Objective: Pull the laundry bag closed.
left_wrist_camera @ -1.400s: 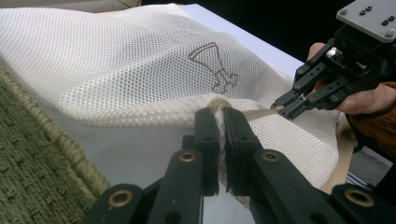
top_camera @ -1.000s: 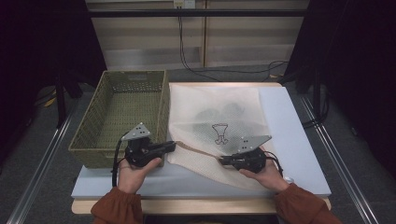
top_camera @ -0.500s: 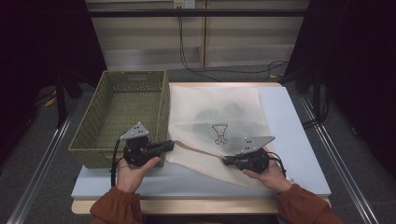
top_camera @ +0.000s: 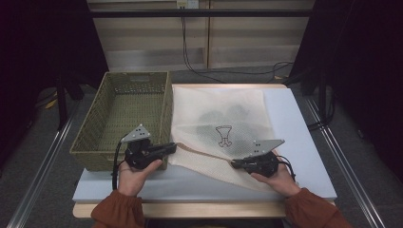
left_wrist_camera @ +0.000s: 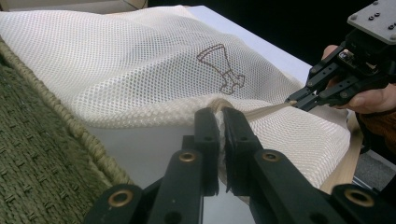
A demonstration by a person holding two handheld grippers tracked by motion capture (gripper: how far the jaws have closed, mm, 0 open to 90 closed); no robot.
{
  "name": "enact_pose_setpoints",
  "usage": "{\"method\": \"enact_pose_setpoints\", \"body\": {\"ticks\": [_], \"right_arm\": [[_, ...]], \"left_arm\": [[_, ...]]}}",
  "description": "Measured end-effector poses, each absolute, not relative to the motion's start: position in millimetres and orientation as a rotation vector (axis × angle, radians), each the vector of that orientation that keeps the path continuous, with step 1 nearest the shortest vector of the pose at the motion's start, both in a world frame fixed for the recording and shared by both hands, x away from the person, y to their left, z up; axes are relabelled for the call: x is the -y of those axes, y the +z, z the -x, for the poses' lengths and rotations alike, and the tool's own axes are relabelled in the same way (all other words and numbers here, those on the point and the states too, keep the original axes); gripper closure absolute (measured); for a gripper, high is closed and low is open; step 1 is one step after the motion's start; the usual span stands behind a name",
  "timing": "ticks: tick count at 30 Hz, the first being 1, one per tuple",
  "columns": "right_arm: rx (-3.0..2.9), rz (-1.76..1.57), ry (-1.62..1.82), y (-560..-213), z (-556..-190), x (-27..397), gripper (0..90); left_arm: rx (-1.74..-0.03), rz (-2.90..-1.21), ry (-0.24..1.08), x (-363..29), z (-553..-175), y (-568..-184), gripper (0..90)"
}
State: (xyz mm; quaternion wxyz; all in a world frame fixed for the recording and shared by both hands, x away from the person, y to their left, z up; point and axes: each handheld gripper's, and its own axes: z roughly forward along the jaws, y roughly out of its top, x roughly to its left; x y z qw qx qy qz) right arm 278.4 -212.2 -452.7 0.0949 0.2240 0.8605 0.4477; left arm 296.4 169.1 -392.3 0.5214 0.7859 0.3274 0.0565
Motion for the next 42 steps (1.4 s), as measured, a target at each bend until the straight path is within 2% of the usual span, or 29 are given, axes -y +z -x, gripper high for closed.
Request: {"method": "enact_pose_setpoints", "body": {"ticks": [42], "right_arm": [[-2.535,-0.725,1.292,-454.9,-272.1,237.1,88.4]], "left_arm": [[-0.779,-1.881,0.142,-169.9,-296.8,-391.2,85.3]]}}
